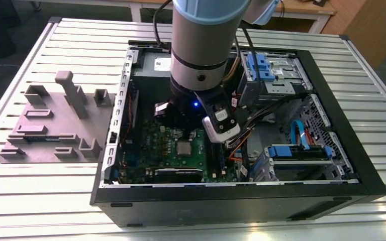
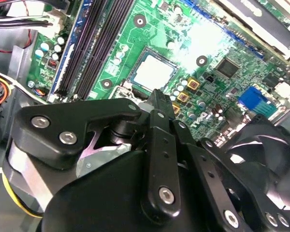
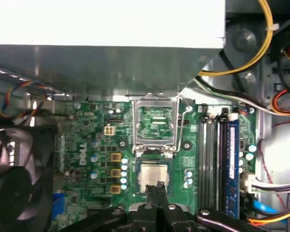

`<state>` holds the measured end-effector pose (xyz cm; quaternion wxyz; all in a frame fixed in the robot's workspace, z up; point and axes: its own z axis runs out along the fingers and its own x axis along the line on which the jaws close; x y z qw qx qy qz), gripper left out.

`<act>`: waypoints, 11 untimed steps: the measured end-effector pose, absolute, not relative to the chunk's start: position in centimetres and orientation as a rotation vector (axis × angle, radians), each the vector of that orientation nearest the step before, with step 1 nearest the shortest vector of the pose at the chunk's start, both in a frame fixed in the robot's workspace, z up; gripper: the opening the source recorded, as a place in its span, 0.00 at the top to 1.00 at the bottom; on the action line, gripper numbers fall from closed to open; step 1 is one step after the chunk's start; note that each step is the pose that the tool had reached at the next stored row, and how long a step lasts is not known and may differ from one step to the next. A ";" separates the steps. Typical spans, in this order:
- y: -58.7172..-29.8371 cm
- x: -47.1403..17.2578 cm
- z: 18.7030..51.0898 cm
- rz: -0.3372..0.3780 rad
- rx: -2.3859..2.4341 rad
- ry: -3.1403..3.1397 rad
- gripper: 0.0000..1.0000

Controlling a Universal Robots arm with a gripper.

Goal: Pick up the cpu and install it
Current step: 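Close the cpu cover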

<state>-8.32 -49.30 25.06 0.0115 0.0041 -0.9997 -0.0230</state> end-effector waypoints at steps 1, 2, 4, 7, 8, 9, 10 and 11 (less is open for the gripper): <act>-49.3 -7.9 25.0 -0.072 0.013 -3.117 0.90; -49.3 -7.5 25.0 -0.072 0.014 -3.117 0.90; -49.3 -7.3 24.9 -0.071 0.045 -3.116 0.90; -49.3 -7.3 24.9 -0.070 0.131 -3.113 0.90; -49.3 -7.3 24.9 -0.070 0.159 -3.111 0.90; -49.3 -7.3 24.8 -0.070 0.187 -3.109 0.90; -49.3 -7.3 24.8 -0.069 0.215 -3.107 0.90; -49.3 -7.3 24.8 -0.069 0.245 -3.104 0.90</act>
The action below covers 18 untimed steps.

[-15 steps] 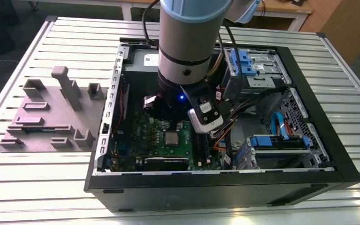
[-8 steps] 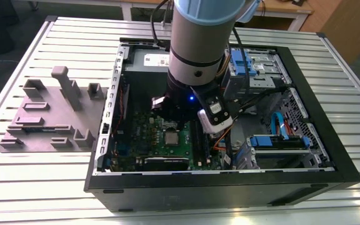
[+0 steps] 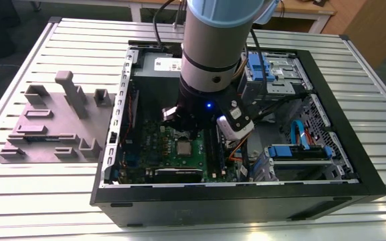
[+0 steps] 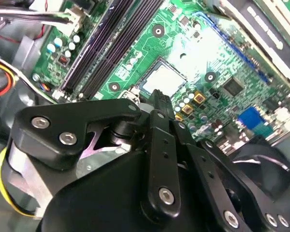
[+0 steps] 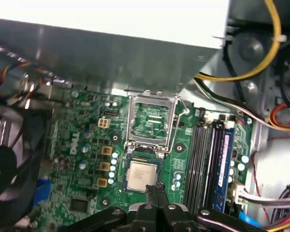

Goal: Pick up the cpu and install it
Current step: 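Close the cpu cover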

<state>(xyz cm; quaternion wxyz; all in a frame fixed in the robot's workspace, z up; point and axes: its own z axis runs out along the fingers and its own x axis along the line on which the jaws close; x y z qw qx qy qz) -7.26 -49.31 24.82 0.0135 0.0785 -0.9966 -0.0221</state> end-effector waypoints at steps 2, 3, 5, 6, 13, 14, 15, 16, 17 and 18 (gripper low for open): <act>-49.3 -7.3 24.8 -0.068 0.300 -3.099 0.90; -49.3 -7.3 24.8 -0.068 0.328 -3.095 0.90; -49.3 -7.3 24.8 -0.067 0.380 -3.089 0.90; -49.3 -7.3 24.8 -0.066 0.398 -3.086 0.90; -49.3 -7.3 24.8 -0.066 0.409 -3.085 0.90; -49.3 -7.3 24.8 -0.066 0.409 -3.085 0.90; -49.3 -7.3 24.8 -0.066 0.409 -3.085 0.90; -49.3 -7.3 24.8 -0.066 0.409 -3.085 0.90; -49.3 -7.3 24.8 -0.066 0.409 -3.085 0.90; -49.3 -7.3 24.8 -0.066 0.409 -3.085 0.90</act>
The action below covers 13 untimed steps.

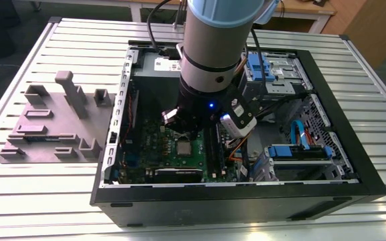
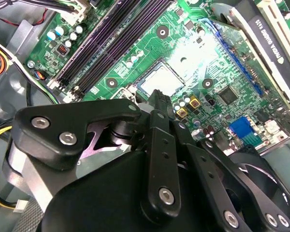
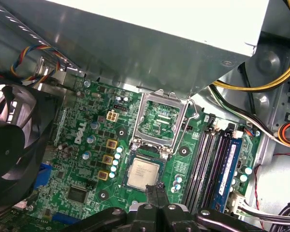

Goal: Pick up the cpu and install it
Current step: 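Close the cpu cover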

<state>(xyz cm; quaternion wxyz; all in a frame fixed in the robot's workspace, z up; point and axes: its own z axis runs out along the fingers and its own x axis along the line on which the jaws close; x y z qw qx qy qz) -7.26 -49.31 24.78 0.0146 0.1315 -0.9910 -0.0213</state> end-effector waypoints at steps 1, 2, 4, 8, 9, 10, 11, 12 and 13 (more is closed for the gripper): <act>-49.3 -7.3 24.8 -0.066 0.410 -3.085 0.90; -49.3 -7.3 24.8 -0.066 0.410 -3.085 0.90; -49.3 -7.3 24.8 -0.066 0.411 -3.084 0.90; -49.3 -7.3 24.7 -0.065 0.494 -3.071 0.90; -49.3 -7.3 24.7 -0.065 0.521 -3.066 0.90; -49.3 -7.1 24.7 -0.065 0.535 -3.064 0.90; -49.3 -6.8 24.7 -0.066 0.537 -3.063 0.90; -49.3 -6.5 24.6 -0.068 0.537 -3.064 0.90; -49.3 -6.1 24.5 -0.069 0.537 -3.063 0.90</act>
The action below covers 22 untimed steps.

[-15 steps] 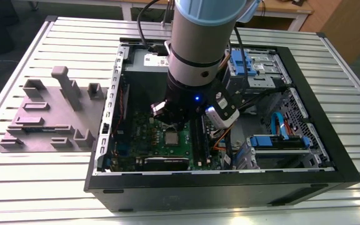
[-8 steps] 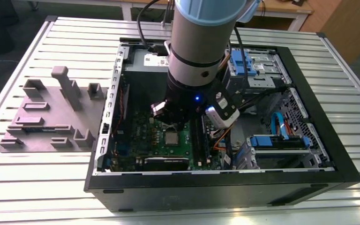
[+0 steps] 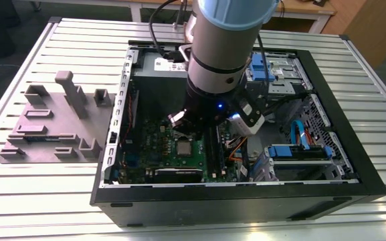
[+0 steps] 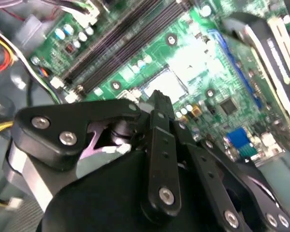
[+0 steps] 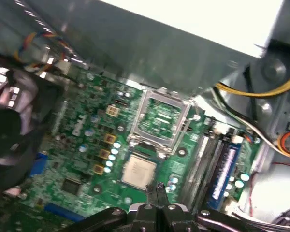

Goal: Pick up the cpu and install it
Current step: 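Close the cpu cover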

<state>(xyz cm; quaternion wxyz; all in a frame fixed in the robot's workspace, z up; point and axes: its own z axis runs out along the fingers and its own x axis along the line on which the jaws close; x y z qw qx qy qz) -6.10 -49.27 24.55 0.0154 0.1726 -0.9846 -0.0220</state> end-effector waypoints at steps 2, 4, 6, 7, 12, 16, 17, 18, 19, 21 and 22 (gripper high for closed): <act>-49.0 -5.5 24.4 -0.071 0.537 -3.063 0.90; -48.7 -5.3 24.4 -0.075 0.539 -3.063 0.90; -48.7 -5.3 24.3 -0.079 0.572 -3.057 0.90; -48.7 -5.2 24.3 -0.078 0.601 -3.050 0.90; -48.7 -5.2 24.3 -0.077 0.648 -3.040 0.90; -48.7 -5.2 24.3 -0.077 0.650 -3.040 0.90; -48.7 -5.2 24.3 -0.077 0.650 -3.040 0.90; -48.7 -5.2 24.3 -0.077 0.650 -3.040 0.90; -48.7 -5.2 24.3 -0.077 0.650 -3.040 0.90; -48.7 -5.2 24.3 -0.077 0.650 -3.040 0.90; -48.7 -5.2 24.3 -0.077 0.650 -3.040 0.90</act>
